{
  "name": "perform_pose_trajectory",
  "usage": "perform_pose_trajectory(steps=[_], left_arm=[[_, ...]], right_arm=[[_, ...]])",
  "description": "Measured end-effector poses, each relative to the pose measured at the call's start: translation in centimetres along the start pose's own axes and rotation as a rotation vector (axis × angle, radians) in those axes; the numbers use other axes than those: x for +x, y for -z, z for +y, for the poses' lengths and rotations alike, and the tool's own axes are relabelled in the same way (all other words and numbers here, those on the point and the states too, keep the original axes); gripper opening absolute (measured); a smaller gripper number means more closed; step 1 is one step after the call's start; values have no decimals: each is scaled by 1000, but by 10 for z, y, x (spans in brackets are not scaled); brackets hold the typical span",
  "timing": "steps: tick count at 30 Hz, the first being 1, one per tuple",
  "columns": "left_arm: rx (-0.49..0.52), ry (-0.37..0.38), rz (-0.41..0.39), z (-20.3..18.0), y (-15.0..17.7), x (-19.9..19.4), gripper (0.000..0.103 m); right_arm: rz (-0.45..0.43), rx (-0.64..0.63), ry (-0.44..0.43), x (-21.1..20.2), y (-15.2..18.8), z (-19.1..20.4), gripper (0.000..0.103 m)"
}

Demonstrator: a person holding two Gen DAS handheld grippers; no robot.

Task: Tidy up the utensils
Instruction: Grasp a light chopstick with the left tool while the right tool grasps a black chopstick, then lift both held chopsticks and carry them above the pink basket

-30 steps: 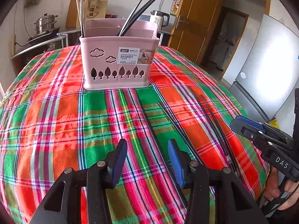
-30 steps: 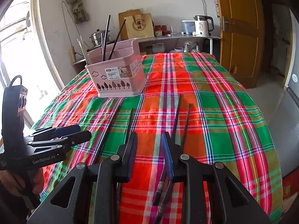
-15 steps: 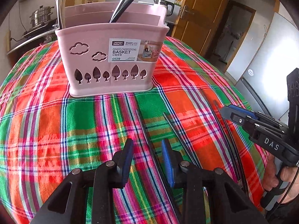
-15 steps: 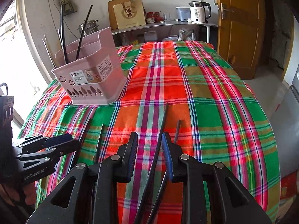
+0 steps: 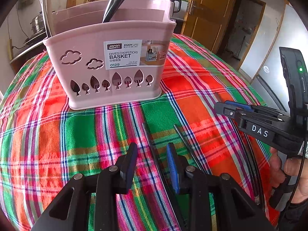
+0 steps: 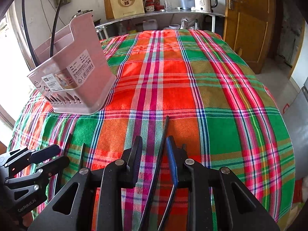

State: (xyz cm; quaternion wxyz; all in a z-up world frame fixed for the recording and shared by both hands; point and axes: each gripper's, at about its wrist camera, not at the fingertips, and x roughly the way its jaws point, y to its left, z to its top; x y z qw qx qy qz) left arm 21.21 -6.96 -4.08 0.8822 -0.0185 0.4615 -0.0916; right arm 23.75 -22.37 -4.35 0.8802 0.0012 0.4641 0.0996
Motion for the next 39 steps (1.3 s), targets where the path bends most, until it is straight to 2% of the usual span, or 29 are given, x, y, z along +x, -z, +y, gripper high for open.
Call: perform_pose_trajectory(steps=[4,5,11,17,31,39], left_arm=[[10,-38,-2,-1,-3,2,13],[3,-38,0,1,-4,2,8],[-18,5,12,11,-10,0,8],[-28,40,-24,22,-15,-23,8],[6,91,-215,27,-39,-123,5],[17,77,-299,31,-45,-162,4]], right_arm=[[12,7,1,4,-5,0,6],[13,9,-1,4,-6,0,6],[-6,8,-24,-3,-8,3,6],[-70,1,-51,-31,-16,8,5],[-276,-35,-97,-121,-36,26,4],[-363,-71,-114,-158,-38,40,4]])
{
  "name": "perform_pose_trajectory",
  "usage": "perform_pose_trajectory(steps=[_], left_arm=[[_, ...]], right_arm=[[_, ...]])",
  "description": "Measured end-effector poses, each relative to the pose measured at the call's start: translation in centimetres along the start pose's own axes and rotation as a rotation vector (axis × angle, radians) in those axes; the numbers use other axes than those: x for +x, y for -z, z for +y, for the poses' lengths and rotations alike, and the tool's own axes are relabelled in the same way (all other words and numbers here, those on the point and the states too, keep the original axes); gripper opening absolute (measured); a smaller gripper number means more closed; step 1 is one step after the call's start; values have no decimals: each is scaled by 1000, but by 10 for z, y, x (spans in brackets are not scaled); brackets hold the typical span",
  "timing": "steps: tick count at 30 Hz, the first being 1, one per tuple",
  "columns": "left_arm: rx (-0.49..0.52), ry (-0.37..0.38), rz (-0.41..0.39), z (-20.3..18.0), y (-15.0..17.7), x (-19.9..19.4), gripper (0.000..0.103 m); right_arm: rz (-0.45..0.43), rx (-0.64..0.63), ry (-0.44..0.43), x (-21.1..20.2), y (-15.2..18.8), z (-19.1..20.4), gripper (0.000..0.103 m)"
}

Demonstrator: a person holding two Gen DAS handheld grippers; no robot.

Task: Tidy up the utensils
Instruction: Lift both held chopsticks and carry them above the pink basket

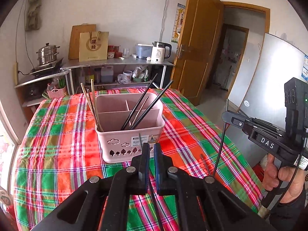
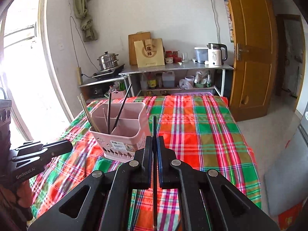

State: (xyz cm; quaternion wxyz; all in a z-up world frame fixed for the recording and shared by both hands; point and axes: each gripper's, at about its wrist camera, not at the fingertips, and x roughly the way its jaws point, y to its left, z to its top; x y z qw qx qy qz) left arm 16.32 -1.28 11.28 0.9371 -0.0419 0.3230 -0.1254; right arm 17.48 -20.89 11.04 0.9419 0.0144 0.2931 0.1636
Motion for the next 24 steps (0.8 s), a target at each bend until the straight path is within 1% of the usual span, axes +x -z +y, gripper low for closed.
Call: perform_pose_trajectory(steps=[4,6,8,10,11,13,15,17,19,21,24], left_arm=[[1,11,-32,1,-5,-13,3],[-4,27,-25,3,-5,-15,2],[-6,25,-8,4,-2,-11,2],[-34,55,40,8,5,-1,2],[-42,56,61,10,10,6,2],[-45,43,117,13,20,26,4],[-80,29,189,19,32,51,6],[-105,5,252,26,42,77,14],[-140,-21,304,34,50,100,17],[-163,-27,335,41,55,119,18],[-159,-44,368,43,57,140,18]], right_arm=[[-19,-14,-6,-8,-2,6,4],[-22,-12,-3,-10,-2,7,4],[-23,-10,-4,-11,-1,7,4],[-22,-12,-5,-11,-1,7,4],[-22,-13,-6,-13,-1,8,4],[-23,-16,-9,-15,0,8,4],[-21,-20,-12,-14,0,9,4],[-19,-23,-15,-14,1,10,4],[-18,-27,-17,-13,1,11,4],[-16,-30,-20,-12,1,11,4],[-14,-34,-24,-11,1,11,4]])
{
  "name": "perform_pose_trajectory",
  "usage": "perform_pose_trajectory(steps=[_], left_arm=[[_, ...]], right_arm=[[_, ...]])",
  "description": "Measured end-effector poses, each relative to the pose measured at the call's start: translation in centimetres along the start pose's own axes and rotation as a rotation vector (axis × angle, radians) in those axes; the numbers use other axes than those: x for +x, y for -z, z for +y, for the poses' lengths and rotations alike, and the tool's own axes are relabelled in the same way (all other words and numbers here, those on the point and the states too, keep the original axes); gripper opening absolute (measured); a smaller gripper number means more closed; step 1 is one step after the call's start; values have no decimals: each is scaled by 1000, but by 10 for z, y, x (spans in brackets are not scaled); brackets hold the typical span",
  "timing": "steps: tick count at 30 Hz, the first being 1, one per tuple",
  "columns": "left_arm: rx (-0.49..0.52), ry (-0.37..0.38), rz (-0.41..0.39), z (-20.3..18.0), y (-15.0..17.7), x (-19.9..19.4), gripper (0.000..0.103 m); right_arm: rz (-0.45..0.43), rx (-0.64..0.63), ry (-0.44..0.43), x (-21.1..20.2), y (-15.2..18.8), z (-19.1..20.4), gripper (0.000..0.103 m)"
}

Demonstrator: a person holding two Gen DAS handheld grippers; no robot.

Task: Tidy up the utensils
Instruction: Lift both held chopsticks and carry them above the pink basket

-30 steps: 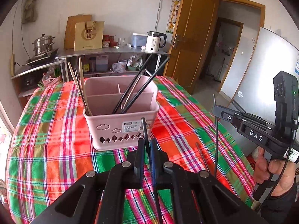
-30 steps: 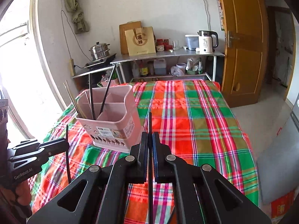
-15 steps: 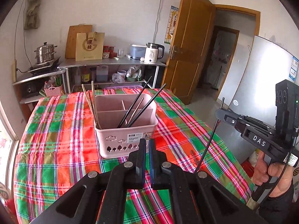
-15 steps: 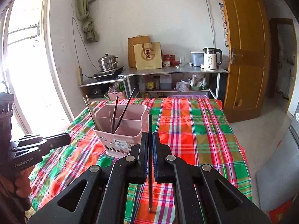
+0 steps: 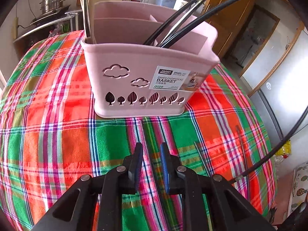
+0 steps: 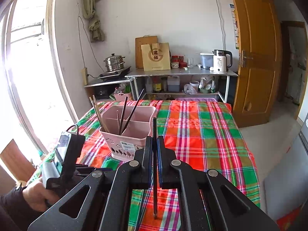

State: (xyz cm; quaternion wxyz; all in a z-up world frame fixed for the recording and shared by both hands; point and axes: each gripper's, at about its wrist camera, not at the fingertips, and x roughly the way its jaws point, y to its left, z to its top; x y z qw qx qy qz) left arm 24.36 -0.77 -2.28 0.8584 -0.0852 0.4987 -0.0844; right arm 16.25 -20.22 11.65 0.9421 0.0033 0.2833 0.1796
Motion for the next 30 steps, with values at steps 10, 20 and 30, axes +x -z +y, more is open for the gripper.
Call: perform_pose_trajectory(steps=[10,20,30], left_arm=[[54,-73,28,-13,-2,25,6],[83,8,-123,-20,-8,-50,4],[129,37,-331,-22,-15,-150,4]], right_arm=[[2,-1,-8,4,1,-1,4],[2,1,-5,3,2,-2,4],[-10,0,1,-7,2,1,4]])
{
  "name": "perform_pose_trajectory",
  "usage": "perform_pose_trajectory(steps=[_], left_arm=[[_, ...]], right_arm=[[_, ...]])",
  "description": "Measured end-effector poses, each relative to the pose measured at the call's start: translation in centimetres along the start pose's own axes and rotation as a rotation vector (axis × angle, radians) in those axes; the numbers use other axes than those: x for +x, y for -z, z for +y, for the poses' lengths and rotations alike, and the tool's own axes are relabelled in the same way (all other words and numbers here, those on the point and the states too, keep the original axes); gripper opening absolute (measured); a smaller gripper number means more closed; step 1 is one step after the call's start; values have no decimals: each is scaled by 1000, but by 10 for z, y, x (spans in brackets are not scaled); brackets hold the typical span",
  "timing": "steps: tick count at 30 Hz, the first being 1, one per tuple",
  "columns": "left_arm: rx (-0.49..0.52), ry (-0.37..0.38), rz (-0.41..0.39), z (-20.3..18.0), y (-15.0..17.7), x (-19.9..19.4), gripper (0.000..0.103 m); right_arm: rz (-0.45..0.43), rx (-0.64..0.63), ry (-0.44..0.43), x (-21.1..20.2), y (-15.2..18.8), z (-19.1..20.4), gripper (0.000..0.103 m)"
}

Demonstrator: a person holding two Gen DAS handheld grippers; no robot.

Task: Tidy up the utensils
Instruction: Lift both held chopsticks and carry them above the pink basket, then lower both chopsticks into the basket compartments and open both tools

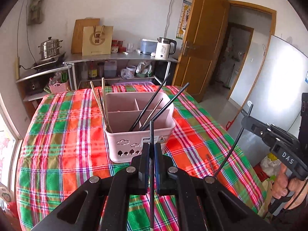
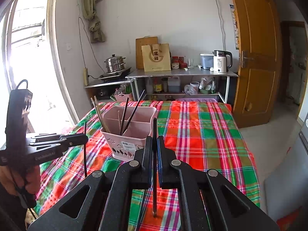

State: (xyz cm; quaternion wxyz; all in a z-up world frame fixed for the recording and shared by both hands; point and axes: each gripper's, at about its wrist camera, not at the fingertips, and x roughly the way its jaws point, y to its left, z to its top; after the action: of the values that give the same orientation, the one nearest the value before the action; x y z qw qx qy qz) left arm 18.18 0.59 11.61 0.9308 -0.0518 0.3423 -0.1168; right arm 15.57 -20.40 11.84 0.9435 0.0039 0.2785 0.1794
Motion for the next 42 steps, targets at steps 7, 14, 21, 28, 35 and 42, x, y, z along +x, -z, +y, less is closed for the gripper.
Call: perform_pose_trajectory(steps=[7,14,21,28,35,42], left_arm=[[4,-6,-43,6,3,-30,4],[16,4,-79,6,8,-53,4],[8,2,-104,13,-1,-66,4],[3,-13,-110,26,-25,-71,4],[-1,-15,-145,35,-60,-81,4],[-2,-15,-220,38,-100,-96,4]], right_arm=[[-23,-11,-2,-12,-4,6,4],[-56,-28,-15,-25,-10,17,4],[-78,-46,-49,-27,-19,32,4],[-102,-59,-91,-20,-37,48,4],[-137,-64,-136,-8,-62,64,4],[-197,-66,-161,0,-90,76,4]])
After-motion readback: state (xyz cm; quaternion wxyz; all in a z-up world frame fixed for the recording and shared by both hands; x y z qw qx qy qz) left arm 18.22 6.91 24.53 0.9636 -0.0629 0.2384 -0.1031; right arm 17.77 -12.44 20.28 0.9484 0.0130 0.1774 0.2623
